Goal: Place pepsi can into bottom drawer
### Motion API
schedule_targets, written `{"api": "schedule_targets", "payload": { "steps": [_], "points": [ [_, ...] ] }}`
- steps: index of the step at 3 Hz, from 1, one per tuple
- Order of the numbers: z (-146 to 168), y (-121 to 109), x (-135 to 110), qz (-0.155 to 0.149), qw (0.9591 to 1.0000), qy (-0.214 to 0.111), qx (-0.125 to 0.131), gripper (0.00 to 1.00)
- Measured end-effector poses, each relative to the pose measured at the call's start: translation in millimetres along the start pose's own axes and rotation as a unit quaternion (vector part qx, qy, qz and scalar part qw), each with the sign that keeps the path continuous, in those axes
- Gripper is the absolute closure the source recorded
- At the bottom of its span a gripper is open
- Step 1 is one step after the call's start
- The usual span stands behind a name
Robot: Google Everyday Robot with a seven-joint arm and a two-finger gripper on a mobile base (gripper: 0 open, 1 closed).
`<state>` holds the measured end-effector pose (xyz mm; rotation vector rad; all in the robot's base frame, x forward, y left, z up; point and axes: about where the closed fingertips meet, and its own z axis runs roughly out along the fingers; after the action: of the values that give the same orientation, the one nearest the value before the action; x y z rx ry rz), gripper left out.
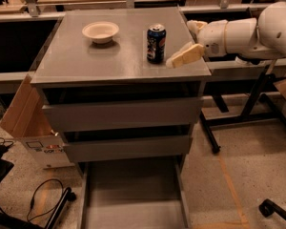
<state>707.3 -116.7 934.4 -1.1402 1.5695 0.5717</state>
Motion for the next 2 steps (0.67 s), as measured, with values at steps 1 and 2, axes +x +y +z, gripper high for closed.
{"api": "schedule_targets", "payload": {
  "steps": [1, 2],
  "points": [
    [47.2, -17.7, 3.3, 0.009, 0.9995, -0.028, -0.016, 0.0],
    [69.0, -26.8, 5.7, 0.018, 0.9986, -0.046, -0.021, 0.0]
  ]
}}
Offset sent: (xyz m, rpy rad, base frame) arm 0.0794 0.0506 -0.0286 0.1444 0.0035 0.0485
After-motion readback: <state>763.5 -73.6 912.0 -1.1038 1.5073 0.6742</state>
